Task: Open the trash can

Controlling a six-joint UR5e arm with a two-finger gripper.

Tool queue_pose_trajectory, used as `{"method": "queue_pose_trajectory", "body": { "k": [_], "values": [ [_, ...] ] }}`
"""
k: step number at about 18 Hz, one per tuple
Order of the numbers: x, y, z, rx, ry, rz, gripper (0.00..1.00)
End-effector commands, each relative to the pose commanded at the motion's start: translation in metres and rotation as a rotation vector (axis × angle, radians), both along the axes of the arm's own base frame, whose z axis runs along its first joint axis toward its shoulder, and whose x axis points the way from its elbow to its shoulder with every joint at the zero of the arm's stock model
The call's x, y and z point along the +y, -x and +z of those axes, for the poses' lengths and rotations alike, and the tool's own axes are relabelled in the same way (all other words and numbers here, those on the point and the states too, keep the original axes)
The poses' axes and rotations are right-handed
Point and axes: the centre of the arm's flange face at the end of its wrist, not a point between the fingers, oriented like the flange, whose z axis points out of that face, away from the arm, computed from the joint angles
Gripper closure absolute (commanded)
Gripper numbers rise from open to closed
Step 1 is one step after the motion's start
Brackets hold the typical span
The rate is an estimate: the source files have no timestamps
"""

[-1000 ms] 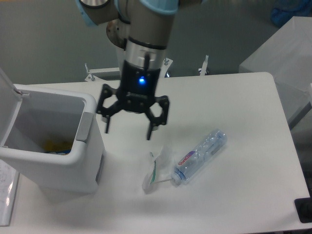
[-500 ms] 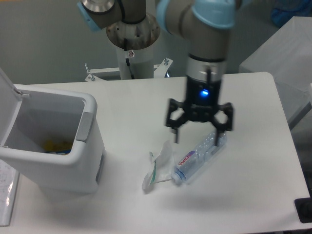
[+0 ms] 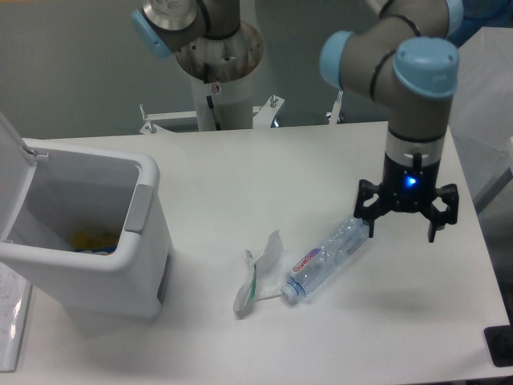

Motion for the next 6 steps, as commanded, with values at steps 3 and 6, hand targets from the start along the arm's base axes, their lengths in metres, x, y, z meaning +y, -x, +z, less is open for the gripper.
{"method": "queue_pose_trajectory", "body": {
  "k": [3,6],
  "values": [
    [0.005,-0.005,-0.006,-0.012,0.035,-0.027,0.00],
    [0.004,-0.007,-0.013,-0.013,0.054,-0.026,0.00]
  ]
}}
